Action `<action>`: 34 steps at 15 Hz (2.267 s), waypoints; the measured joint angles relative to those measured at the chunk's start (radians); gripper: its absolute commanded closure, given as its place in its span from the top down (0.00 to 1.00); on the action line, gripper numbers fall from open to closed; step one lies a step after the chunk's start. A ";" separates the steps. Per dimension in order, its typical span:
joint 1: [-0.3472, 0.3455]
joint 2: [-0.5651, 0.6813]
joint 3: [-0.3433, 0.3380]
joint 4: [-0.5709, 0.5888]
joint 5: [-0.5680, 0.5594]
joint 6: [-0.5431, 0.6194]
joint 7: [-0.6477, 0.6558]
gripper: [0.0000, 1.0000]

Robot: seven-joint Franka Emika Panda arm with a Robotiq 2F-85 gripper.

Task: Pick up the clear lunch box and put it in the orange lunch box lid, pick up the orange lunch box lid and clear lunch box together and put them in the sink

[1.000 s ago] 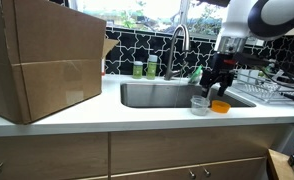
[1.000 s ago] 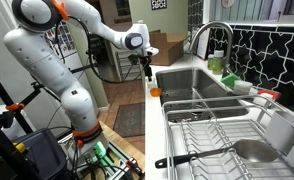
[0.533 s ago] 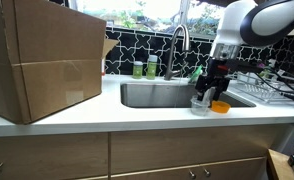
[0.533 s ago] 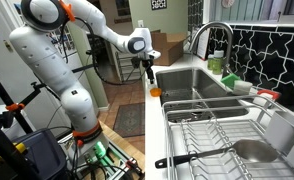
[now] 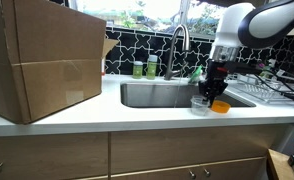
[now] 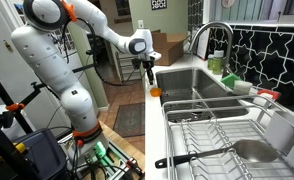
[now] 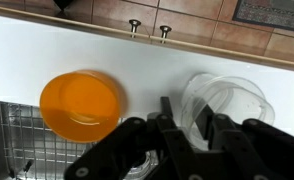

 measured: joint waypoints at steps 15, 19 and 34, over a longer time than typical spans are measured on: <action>-0.040 -0.224 -0.088 -0.011 -0.015 -0.218 -0.069 0.03; -0.109 -0.256 -0.113 -0.042 -0.036 -0.226 -0.053 0.03; -0.156 -0.212 -0.118 -0.119 -0.083 -0.086 -0.051 0.03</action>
